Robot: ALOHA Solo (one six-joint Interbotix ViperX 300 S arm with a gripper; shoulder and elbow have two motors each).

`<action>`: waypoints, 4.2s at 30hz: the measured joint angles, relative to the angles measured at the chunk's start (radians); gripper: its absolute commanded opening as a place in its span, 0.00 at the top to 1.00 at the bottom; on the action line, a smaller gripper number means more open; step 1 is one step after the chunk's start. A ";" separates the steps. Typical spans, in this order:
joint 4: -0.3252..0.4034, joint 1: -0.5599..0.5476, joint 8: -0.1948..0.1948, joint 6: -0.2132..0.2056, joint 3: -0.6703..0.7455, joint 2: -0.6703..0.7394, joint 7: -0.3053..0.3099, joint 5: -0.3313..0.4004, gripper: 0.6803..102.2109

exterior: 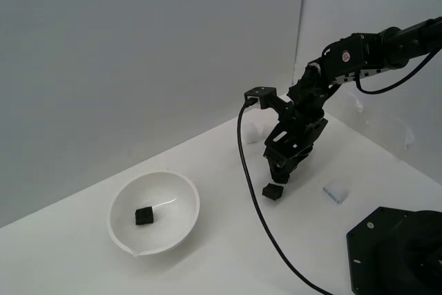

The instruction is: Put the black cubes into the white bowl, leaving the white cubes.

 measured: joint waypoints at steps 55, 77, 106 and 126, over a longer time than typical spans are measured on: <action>-0.370 -0.594 -0.287 -0.034 0.110 0.107 0.066 -0.373 0.95; -0.414 -0.560 -0.276 -0.032 0.023 0.025 0.103 -0.416 0.02; 0.011 -0.265 -0.210 0.023 0.319 0.319 0.121 0.011 0.02; 0.014 -0.244 -0.210 0.086 0.172 0.173 0.087 0.014 0.02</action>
